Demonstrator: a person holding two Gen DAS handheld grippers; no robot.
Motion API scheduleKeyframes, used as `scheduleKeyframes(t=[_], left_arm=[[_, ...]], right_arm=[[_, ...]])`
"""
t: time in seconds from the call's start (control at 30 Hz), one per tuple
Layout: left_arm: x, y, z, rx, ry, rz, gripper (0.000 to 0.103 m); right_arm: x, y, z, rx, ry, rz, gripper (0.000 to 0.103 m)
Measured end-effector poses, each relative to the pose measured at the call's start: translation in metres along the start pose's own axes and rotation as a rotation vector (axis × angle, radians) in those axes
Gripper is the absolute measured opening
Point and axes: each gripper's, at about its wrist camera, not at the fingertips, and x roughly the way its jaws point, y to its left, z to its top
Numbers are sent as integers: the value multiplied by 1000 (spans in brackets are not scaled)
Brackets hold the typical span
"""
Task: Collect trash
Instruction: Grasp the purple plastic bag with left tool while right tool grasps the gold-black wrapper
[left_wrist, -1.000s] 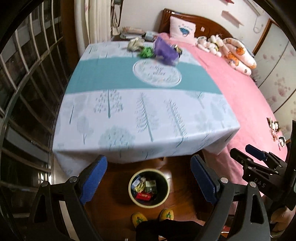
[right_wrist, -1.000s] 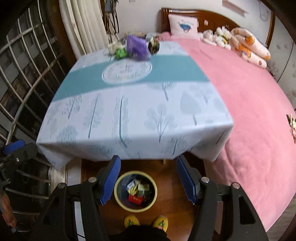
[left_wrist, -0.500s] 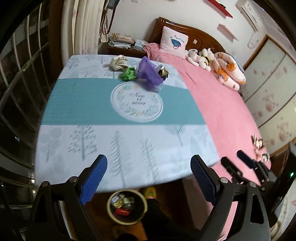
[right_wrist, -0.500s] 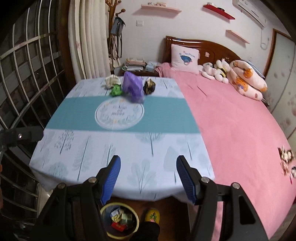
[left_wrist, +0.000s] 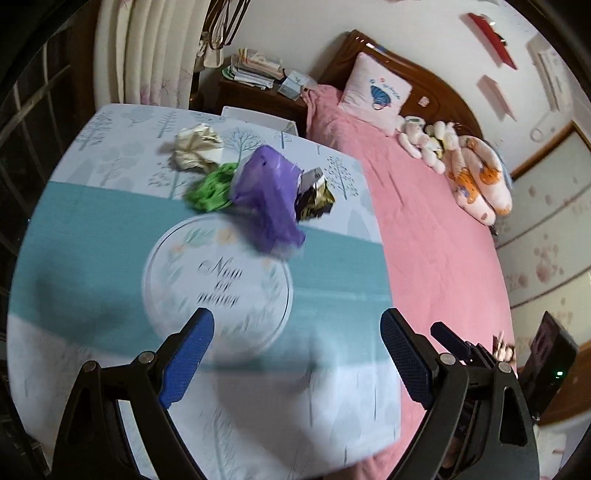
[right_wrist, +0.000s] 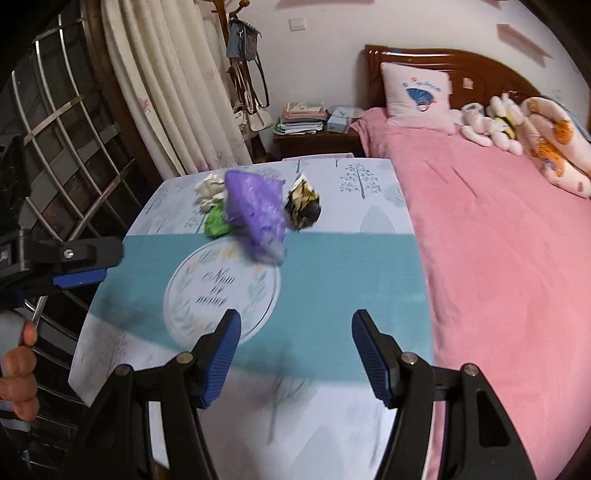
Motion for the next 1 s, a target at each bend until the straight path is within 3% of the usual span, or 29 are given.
scheduleKeyframes(t=[0.3, 0.5, 0.7, 0.83, 1.0], left_arm=[[95, 3, 60, -58, 46, 102, 90], [125, 19, 81, -100, 57, 136, 90], [153, 34, 91, -124, 87, 150, 89], [168, 41, 95, -151, 101, 145, 89], [193, 43, 97, -171, 126, 133, 88]], right_arm=[[91, -28, 81, -37, 52, 107, 63], [151, -27, 119, -21, 96, 156, 63], [197, -26, 131, -13, 149, 175, 63], [216, -28, 130, 0, 187, 226, 42], [216, -39, 126, 24, 171, 267, 41]])
